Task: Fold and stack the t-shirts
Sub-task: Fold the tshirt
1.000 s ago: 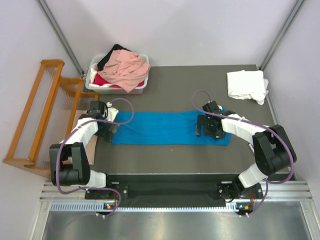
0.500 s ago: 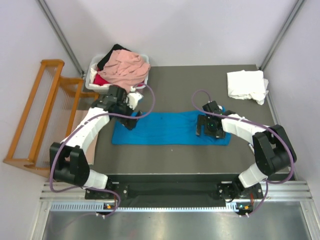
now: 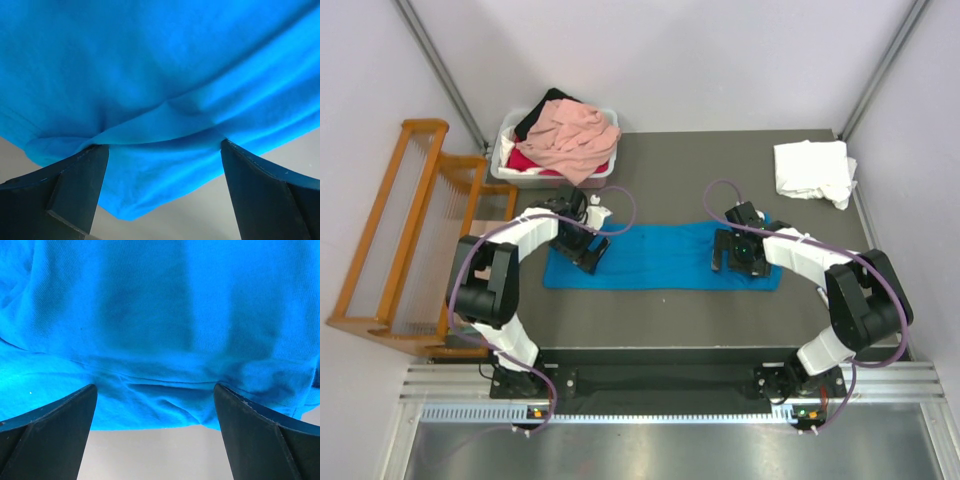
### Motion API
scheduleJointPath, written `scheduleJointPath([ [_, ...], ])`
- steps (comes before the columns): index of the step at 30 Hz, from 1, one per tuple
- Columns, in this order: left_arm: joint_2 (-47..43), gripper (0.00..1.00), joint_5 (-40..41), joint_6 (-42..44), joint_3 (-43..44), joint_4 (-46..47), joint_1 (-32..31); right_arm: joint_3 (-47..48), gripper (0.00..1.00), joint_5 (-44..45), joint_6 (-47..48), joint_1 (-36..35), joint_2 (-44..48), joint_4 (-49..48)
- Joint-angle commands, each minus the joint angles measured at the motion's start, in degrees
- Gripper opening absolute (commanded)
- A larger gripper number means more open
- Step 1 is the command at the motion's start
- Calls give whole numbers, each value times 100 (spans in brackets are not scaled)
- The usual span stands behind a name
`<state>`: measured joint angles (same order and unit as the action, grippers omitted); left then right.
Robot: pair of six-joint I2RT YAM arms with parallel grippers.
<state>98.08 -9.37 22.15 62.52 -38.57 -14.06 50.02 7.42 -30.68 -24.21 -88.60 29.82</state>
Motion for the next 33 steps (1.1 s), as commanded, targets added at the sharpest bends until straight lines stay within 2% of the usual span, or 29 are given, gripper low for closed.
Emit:
scheduleJointPath([
  [1, 105, 98, 102, 17, 85, 376, 149, 148, 100, 163, -96, 48, 194, -56],
  [13, -219, 98, 260, 386, -732, 420, 440, 605, 100, 436, -105, 285, -342, 138],
  [33, -536, 97, 23, 369, -671, 183, 440, 1483, 100, 418, 237, 768, -1704, -82],
])
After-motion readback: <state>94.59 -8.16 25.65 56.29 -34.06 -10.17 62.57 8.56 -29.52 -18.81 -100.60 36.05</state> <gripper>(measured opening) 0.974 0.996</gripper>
